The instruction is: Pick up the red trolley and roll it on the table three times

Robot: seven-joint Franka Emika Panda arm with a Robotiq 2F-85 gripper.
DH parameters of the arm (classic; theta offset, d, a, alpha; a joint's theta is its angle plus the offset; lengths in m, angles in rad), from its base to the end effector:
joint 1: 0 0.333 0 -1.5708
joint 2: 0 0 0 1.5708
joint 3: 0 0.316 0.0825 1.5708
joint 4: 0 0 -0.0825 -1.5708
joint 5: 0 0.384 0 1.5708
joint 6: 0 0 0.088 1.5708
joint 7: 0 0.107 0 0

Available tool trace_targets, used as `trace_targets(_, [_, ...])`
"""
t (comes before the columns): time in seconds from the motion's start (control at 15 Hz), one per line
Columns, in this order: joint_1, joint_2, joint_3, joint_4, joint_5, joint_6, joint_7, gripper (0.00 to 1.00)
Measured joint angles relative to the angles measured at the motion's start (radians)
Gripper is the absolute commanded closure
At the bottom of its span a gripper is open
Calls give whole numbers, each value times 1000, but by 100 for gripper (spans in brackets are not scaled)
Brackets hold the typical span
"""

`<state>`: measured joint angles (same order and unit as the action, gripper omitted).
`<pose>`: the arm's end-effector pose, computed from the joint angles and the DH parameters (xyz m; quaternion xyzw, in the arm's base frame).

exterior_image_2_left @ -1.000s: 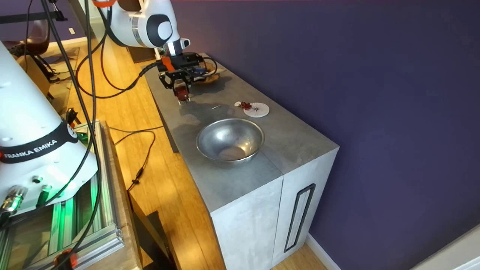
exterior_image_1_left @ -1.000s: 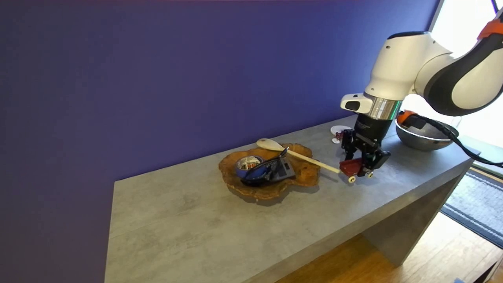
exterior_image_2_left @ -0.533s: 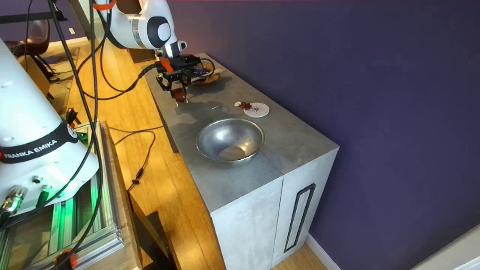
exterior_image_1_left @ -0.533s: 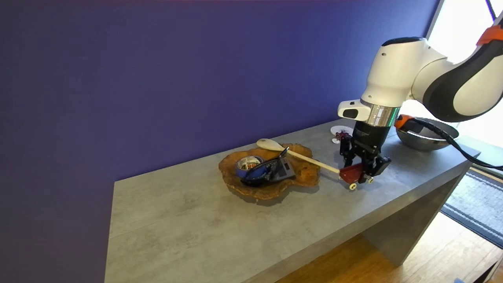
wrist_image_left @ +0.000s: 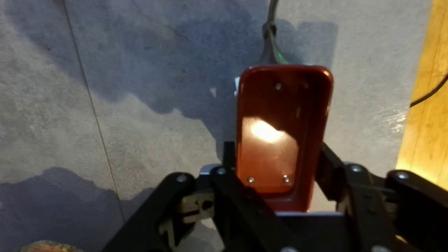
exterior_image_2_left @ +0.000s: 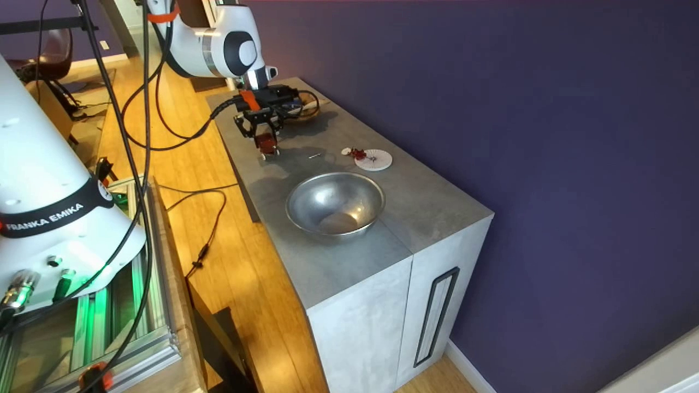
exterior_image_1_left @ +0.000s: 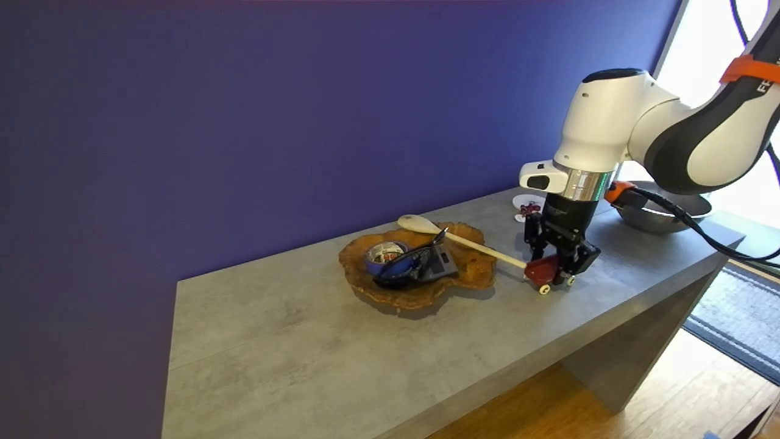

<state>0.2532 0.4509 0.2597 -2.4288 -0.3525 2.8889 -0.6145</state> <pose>0.4034 0.2624 0.1347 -0.7513 -0.6596 -0.0211 0.0082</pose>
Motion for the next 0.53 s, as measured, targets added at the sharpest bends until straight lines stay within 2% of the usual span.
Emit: trace_targets(0.53, [-3,-9,-68,-3,-54,-18,0,70])
